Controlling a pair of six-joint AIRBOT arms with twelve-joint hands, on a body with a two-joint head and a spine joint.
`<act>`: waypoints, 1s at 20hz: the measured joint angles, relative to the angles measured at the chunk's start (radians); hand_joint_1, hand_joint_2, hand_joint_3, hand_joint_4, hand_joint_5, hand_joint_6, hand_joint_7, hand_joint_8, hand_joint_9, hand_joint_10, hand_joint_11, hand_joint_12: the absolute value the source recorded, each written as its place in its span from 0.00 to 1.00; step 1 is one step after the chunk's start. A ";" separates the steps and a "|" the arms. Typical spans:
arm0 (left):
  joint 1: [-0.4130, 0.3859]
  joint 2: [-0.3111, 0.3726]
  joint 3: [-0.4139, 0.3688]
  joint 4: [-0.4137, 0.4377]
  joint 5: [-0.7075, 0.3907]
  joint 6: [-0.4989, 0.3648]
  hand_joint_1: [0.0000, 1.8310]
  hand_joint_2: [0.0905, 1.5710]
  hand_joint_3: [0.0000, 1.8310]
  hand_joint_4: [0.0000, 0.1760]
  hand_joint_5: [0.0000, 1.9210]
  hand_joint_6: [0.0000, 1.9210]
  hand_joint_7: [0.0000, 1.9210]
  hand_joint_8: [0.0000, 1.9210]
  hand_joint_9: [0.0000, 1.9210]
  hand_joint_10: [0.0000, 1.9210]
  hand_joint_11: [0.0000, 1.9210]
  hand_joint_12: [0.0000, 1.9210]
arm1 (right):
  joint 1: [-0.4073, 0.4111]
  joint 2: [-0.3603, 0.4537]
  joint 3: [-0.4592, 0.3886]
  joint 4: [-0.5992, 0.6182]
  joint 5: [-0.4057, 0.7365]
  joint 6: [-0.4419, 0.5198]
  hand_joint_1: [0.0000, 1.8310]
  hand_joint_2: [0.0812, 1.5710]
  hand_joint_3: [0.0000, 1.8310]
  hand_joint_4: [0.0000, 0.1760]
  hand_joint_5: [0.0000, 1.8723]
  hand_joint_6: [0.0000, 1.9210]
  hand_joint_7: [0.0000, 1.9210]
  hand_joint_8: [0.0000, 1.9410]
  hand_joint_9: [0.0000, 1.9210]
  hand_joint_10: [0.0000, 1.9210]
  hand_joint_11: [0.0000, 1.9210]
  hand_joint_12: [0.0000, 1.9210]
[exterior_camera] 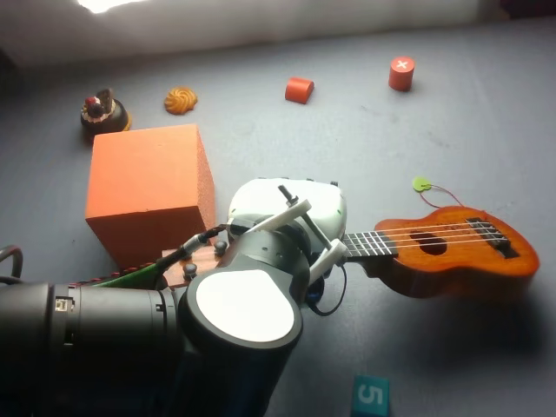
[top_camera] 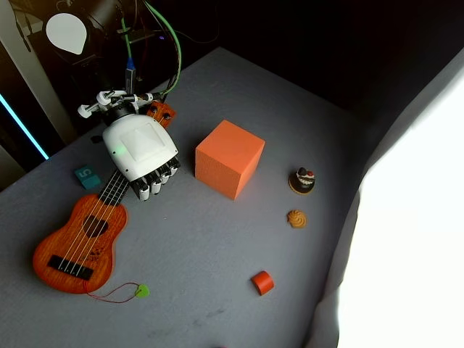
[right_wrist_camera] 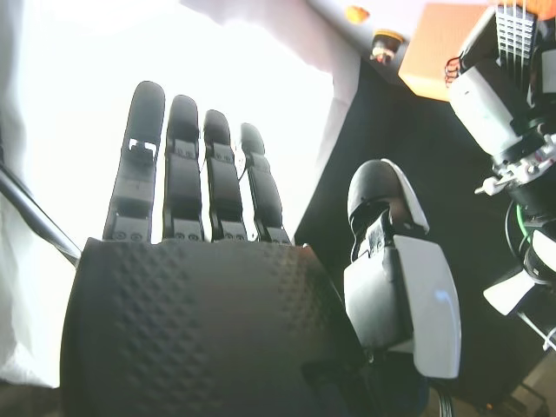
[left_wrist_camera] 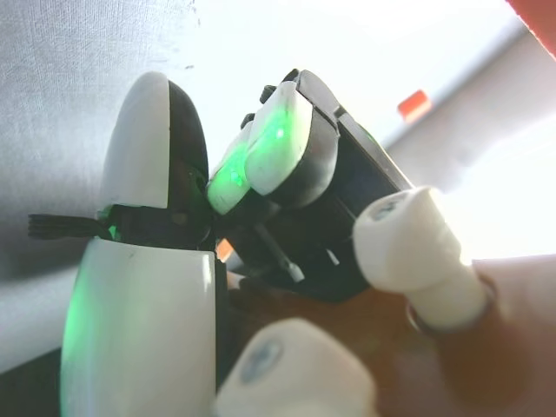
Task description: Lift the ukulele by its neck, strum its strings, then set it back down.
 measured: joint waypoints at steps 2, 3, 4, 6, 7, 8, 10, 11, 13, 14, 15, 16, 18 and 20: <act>0.009 0.000 0.010 0.001 -0.018 0.000 0.72 0.53 0.52 0.46 0.43 1.00 0.36 0.97 0.57 1.00 0.55 1.00 | 0.000 0.000 -0.002 0.000 0.000 0.000 0.05 0.81 0.00 0.00 0.11 0.00 0.11 0.00 0.08 0.15 0.00 0.58; 0.014 0.000 0.016 0.010 -0.024 -0.001 0.72 0.53 0.52 0.46 0.43 1.00 0.36 0.97 0.57 1.00 0.55 1.00 | 0.000 0.000 -0.002 0.000 0.000 0.000 0.05 0.81 0.00 0.00 0.11 0.00 0.11 0.00 0.08 0.15 0.00 0.58; 0.017 0.000 0.019 0.010 -0.028 -0.003 0.63 0.53 0.55 0.11 0.36 0.96 0.38 0.99 0.54 1.00 0.51 1.00 | 0.000 0.000 -0.002 0.000 0.000 0.000 0.06 0.81 0.00 0.00 0.10 0.00 0.10 0.00 0.07 0.15 0.00 0.55; 0.019 0.000 0.026 0.018 -0.039 -0.006 0.61 0.63 0.37 0.00 0.28 0.91 0.38 0.91 0.45 1.00 0.42 1.00 | 0.000 0.000 -0.002 0.000 0.001 0.000 0.06 0.81 0.00 0.00 0.11 0.00 0.11 0.00 0.08 0.15 0.00 0.56; 0.023 0.000 0.032 0.025 -0.047 -0.007 0.62 0.69 0.23 0.00 0.29 0.83 0.38 0.87 0.41 0.99 0.38 1.00 | 0.000 -0.002 -0.002 0.000 0.000 0.000 0.06 0.81 0.00 0.00 0.11 0.00 0.11 0.00 0.08 0.15 0.00 0.58; 0.025 0.000 0.037 0.028 -0.051 -0.008 0.62 0.76 0.10 0.00 0.30 0.78 0.38 0.84 0.37 0.95 0.33 0.99 | 0.000 -0.002 -0.002 0.000 0.000 0.000 0.05 0.81 0.00 0.00 0.11 0.00 0.11 0.00 0.08 0.15 0.00 0.58; 0.027 -0.007 0.043 0.030 -0.056 -0.010 0.56 0.74 0.00 0.00 0.21 0.60 0.25 0.60 0.25 0.72 0.21 0.81 | 0.000 -0.002 -0.002 0.000 0.000 0.000 0.03 0.81 0.00 0.00 0.09 0.00 0.10 0.00 0.08 0.15 0.00 0.57; 0.029 -0.011 0.046 0.031 -0.060 -0.012 0.56 0.74 0.00 0.00 0.21 0.60 0.25 0.60 0.25 0.72 0.21 0.81 | 0.000 -0.002 -0.002 0.000 0.000 0.000 0.03 0.81 0.00 0.00 0.09 0.00 0.10 0.00 0.08 0.15 0.00 0.57; 0.034 -0.018 0.051 0.044 -0.068 -0.019 0.52 0.74 0.00 0.00 0.19 0.37 0.23 0.31 0.21 0.57 0.12 0.73 | 0.000 -0.002 -0.004 0.000 0.000 0.000 0.02 0.82 0.00 0.00 0.08 0.00 0.10 0.00 0.07 0.14 0.00 0.57; 0.034 -0.021 0.055 0.056 -0.076 -0.014 0.48 0.75 0.00 0.04 0.18 0.16 0.23 0.09 0.21 0.37 0.06 0.66 | 0.000 -0.002 -0.004 0.000 0.000 0.000 0.06 0.80 0.00 0.00 0.10 0.01 0.11 0.00 0.09 0.15 0.00 0.60; 0.034 -0.026 0.059 0.057 -0.077 -0.014 0.48 0.75 0.00 0.04 0.18 0.16 0.23 0.09 0.21 0.37 0.06 0.66 | 0.000 -0.002 -0.004 0.000 0.001 0.000 0.06 0.80 0.00 0.00 0.10 0.01 0.11 0.00 0.09 0.15 0.00 0.60; 0.034 -0.030 0.061 0.055 -0.080 -0.016 0.45 0.72 0.00 0.22 0.14 0.02 0.19 0.01 0.23 0.11 0.03 0.59 | 0.000 -0.002 -0.004 0.000 0.000 0.000 0.04 0.81 0.00 0.00 0.10 0.01 0.11 0.00 0.09 0.15 0.00 0.60; 0.034 -0.036 0.077 0.058 -0.090 -0.015 0.45 0.70 0.00 0.27 0.12 0.01 0.16 0.00 0.22 0.05 0.01 0.59 | 0.000 -0.002 -0.004 0.000 0.000 0.000 0.04 0.81 0.00 0.00 0.10 0.01 0.11 0.00 0.09 0.15 0.00 0.61; 0.034 -0.039 0.084 0.052 -0.091 -0.020 0.38 0.65 0.00 0.50 0.04 0.00 0.08 0.00 0.13 0.00 0.00 0.47 | 0.000 -0.002 -0.004 0.000 0.000 0.000 0.05 0.81 0.00 0.00 0.10 0.01 0.11 0.00 0.09 0.14 0.00 0.59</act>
